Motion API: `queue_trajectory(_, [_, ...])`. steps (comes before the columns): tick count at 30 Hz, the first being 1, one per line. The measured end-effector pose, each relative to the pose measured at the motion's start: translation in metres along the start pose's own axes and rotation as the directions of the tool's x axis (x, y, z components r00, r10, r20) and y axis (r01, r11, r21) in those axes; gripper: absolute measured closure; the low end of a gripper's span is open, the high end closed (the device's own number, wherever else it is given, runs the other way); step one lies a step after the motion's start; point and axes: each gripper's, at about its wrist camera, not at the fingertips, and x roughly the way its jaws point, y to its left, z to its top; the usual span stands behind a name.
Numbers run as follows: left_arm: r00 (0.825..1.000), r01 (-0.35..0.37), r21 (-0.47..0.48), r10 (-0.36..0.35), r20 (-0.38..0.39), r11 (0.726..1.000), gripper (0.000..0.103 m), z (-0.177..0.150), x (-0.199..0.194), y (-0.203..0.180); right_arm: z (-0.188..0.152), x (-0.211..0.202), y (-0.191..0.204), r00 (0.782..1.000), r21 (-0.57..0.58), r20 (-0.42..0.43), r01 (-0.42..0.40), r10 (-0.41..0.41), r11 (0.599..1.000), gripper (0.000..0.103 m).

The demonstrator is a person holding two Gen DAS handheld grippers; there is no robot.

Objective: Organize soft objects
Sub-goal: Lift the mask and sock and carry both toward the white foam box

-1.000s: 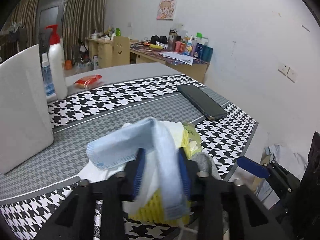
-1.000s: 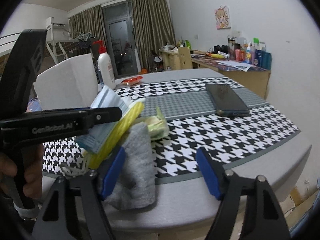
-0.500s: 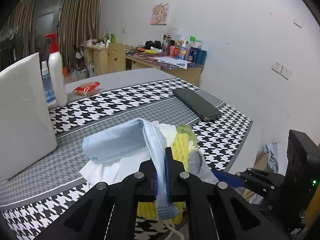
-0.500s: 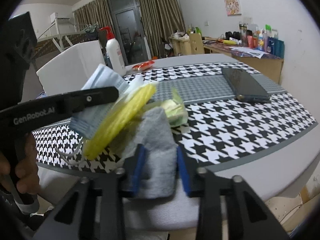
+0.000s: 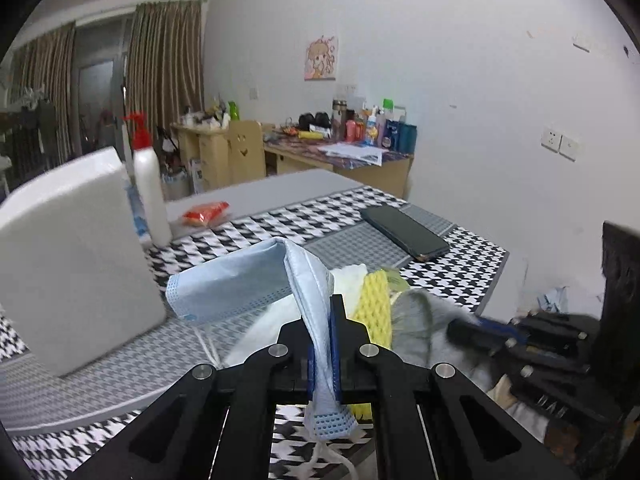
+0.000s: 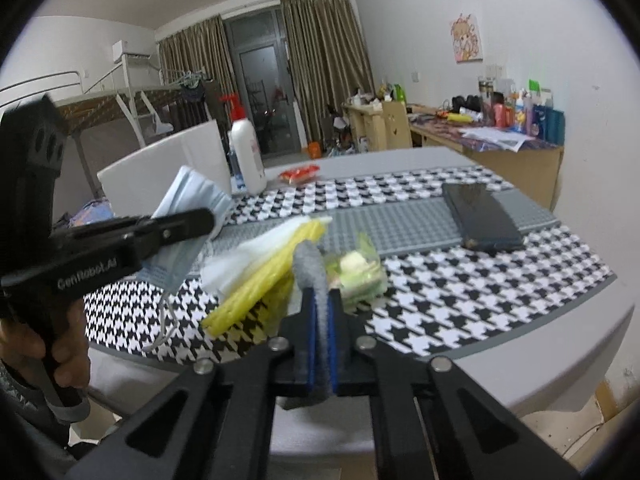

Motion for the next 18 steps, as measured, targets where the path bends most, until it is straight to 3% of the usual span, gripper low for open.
queue_trajectory(18, [0.992, -0.107, 0.029, 0.104, 0.076, 0.994, 0.097, 0.002, -0.042, 0.023, 0.037, -0.030, 0.031, 0.990, -0.032, 0.140, 0.030, -0.025, 0.999, 0.096])
